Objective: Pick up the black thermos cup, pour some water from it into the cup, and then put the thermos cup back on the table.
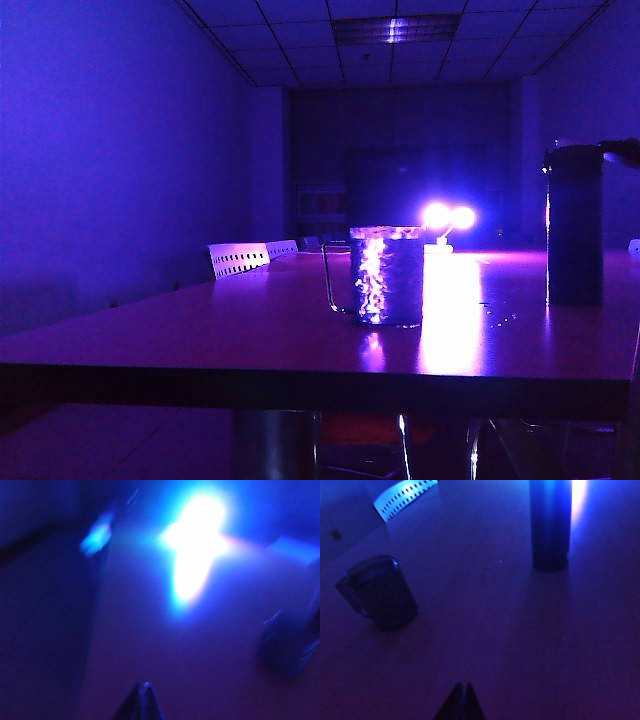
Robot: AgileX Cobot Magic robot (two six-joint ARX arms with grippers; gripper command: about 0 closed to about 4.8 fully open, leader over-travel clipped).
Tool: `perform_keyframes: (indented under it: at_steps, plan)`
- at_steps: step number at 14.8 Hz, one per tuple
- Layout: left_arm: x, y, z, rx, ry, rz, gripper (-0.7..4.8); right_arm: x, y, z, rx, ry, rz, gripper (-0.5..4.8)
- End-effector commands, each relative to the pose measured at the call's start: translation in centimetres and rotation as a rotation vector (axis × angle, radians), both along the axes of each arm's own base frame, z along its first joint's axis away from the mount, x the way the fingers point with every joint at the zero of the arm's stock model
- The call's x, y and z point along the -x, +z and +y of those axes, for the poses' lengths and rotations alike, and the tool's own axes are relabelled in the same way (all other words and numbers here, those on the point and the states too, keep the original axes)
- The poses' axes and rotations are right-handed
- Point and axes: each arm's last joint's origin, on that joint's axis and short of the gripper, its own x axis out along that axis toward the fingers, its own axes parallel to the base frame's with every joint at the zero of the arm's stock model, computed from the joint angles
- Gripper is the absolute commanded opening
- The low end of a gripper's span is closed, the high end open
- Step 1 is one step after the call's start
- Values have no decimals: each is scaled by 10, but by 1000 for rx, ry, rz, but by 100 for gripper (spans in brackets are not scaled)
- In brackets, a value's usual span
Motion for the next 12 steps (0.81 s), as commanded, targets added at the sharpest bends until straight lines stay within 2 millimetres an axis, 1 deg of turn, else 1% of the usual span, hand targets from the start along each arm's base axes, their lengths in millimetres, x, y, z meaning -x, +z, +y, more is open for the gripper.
perform_keyframes:
  at_steps: [1, 3, 5, 6, 9, 12]
  plan:
    - [-1, -2, 6, -9, 50, 27, -6, 1, 3, 0, 2, 2, -27, -5]
    - [-3, -8, 11, -12, 53, 37, -6, 1, 3, 0, 2, -3, -26, -6]
    - [-9, -29, 18, -9, 59, 56, -6, 1, 3, 0, 2, -2, -26, -6]
    - [-9, -33, 19, -23, 101, 76, -6, 1, 3, 0, 2, -3, -26, -5]
    - [-10, -34, 17, -35, 182, 79, -6, 1, 3, 0, 2, -3, -26, -5]
    - [-9, -34, 15, -37, 152, 80, -6, 1, 3, 0, 2, -3, -26, -5]
